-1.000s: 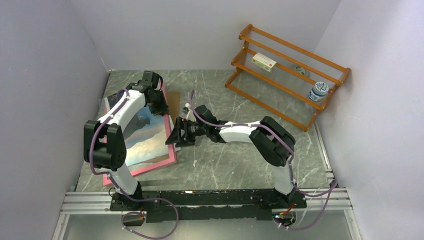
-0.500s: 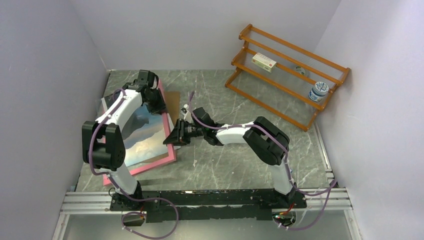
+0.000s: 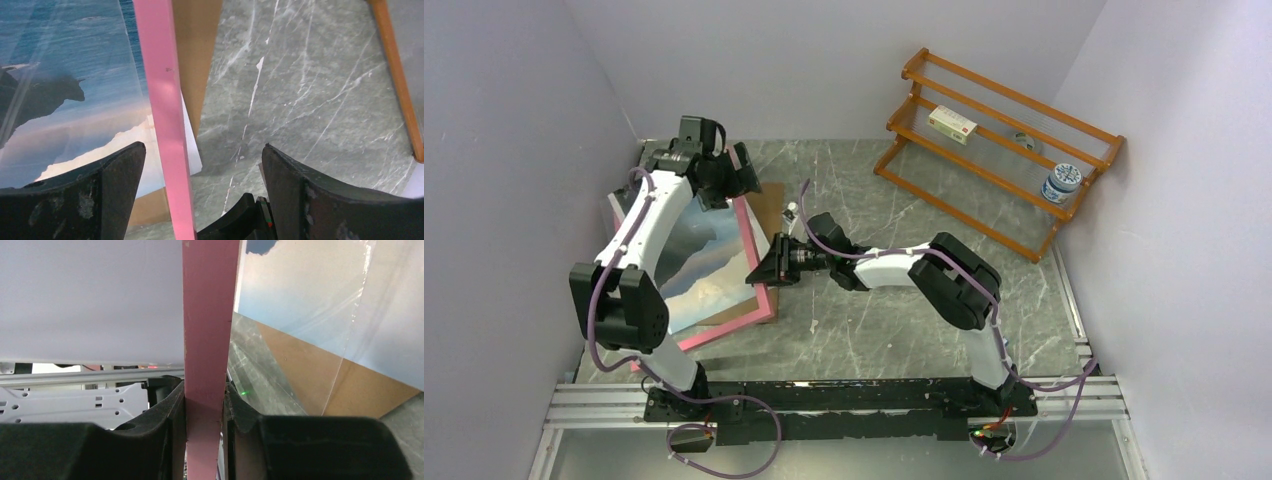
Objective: Put the photo into the frame
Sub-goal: Turn over the photo frame at the center of the board.
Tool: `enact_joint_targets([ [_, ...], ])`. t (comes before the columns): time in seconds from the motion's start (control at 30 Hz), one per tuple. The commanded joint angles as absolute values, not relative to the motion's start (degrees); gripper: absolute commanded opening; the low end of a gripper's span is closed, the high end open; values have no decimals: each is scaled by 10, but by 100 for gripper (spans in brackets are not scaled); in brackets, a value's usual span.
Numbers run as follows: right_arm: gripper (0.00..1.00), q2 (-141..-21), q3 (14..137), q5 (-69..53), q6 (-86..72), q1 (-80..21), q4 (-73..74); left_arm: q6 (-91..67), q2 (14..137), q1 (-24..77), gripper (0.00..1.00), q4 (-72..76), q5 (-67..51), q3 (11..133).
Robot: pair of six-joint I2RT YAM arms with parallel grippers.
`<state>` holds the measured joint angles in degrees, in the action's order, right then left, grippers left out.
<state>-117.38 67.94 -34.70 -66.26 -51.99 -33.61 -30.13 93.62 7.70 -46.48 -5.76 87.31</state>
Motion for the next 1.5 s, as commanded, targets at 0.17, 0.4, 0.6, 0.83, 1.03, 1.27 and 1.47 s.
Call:
enact_joint_targets([
  [0.17,0,-1124,686,-315,-631,-504,-525,-282,887,70,93,-503,-70,943],
  [0.4,0,-1117,654,-304,-717,-471,-600,-285,878,67,93,-516,-73,956],
  [0.6,0,-1122,656,-315,-766,-460,-639,-287,862,56,93,-523,-54,939],
  [0.83,0,-1103,662,-332,-782,-450,-643,-295,832,-4,93,-538,-23,887],
  [1.03,0,-1098,675,-337,-822,-446,-671,-296,804,-75,93,-536,-22,862],
  [1.27,0,-1113,703,-337,-855,-444,-691,-295,799,-124,93,-538,-40,892],
  [1.47,0,-1123,730,-327,-877,-444,-686,-298,799,-134,93,-542,-77,920],
])
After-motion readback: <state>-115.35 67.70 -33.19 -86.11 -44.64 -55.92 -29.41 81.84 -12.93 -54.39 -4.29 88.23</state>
